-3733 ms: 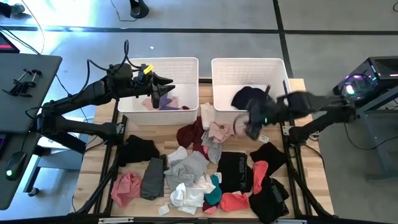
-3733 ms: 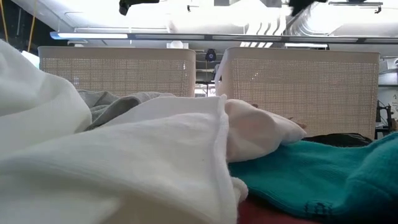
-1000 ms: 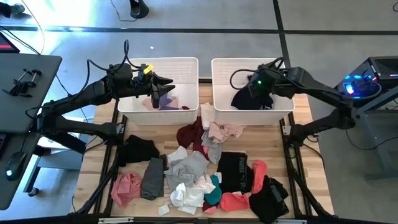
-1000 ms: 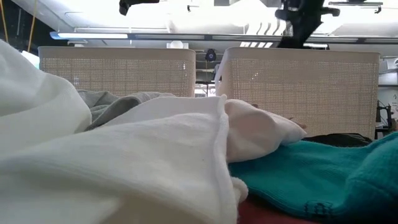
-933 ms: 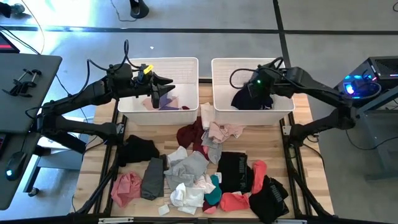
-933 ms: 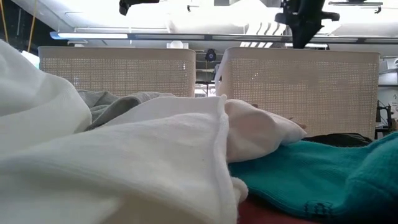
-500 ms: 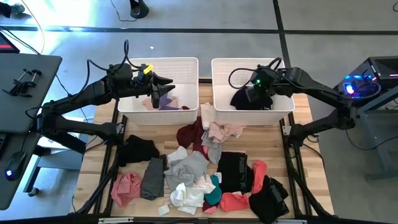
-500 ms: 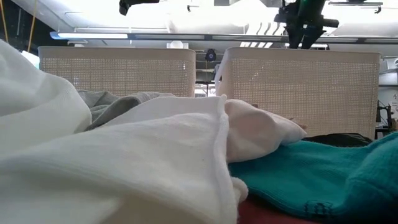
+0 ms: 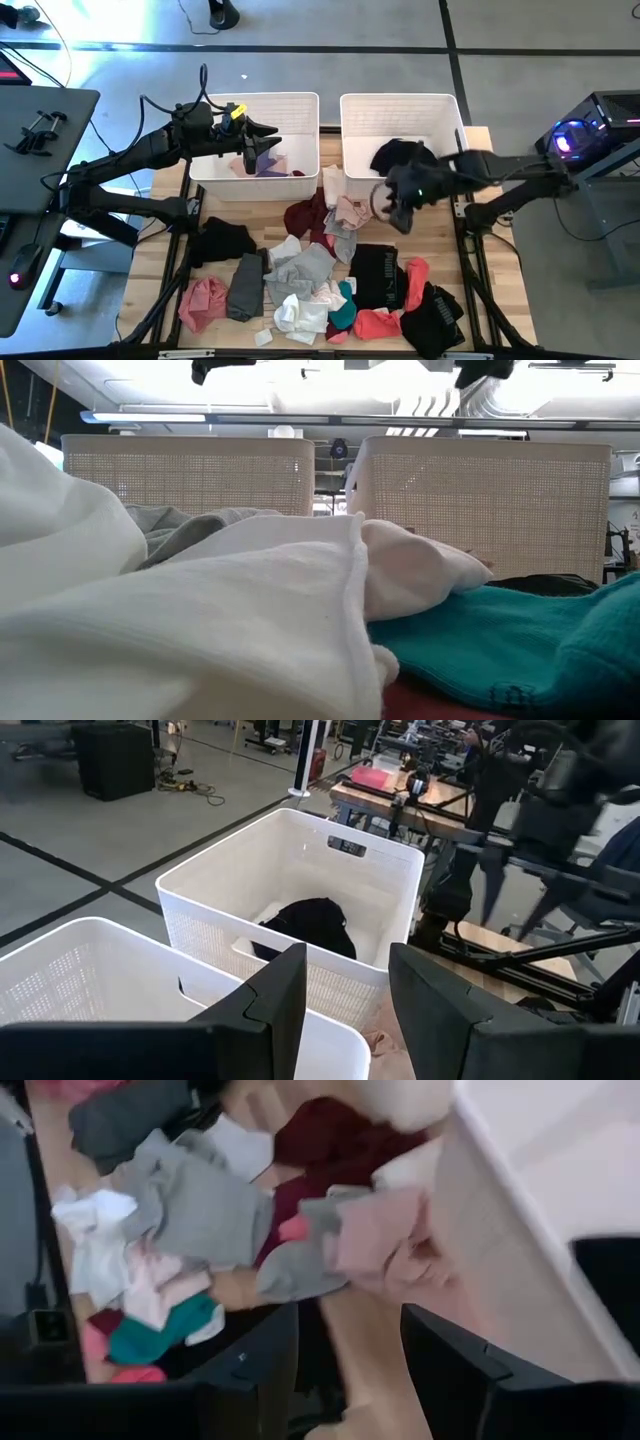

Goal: Sort clothes
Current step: Put the black underwear into the right white laundry bin

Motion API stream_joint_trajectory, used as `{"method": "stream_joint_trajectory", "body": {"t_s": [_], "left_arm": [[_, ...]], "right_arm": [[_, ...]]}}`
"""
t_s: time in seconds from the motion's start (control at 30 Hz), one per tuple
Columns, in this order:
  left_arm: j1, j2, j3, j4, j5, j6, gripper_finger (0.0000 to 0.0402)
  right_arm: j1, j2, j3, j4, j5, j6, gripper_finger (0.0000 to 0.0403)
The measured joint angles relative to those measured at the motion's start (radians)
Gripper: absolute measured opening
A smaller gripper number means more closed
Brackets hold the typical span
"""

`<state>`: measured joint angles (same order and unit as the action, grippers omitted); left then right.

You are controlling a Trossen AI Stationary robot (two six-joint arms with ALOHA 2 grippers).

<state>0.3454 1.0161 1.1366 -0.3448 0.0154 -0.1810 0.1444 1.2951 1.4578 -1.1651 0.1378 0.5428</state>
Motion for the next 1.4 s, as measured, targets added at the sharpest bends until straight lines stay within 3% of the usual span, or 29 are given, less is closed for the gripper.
{"method": "stream_joint_trajectory", "body": {"t_s": [0.27,0.57,0.67,0.87,1.07,1.17,1.4], "left_arm": [[0.0,0.0,0.0,0.0,0.0,0.0,0.0131],[0.0,0.0,0.0,-0.003,0.0,0.0,0.0131],[0.0,0.0,0.0,-0.004,0.0,0.0,0.0131],[0.0,0.0,0.0,-0.005,0.0,0.0,0.0131],[0.0,0.0,0.0,-0.004,0.0,0.0,0.0131],[0.0,0.0,0.0,-0.004,0.0,-0.001,0.0131],[0.0,0.0,0.0,-0.004,0.0,0.0,0.0131]], "right_arm": [[0.122,0.061,0.0,-0.012,0.018,0.112,0.0165],[0.15,0.19,-0.017,-0.003,-0.07,-0.004,0.0165],[0.151,0.177,-0.147,0.048,-0.118,0.002,0.0165],[0.151,0.116,-0.45,0.332,-0.247,0.055,0.0165],[0.165,0.119,-0.635,0.693,-0.393,-0.246,0.0165],[0.175,0.12,-0.689,0.79,-0.369,-0.313,0.0165],[0.177,0.12,-0.71,0.778,-0.314,-0.31,0.019]]}}
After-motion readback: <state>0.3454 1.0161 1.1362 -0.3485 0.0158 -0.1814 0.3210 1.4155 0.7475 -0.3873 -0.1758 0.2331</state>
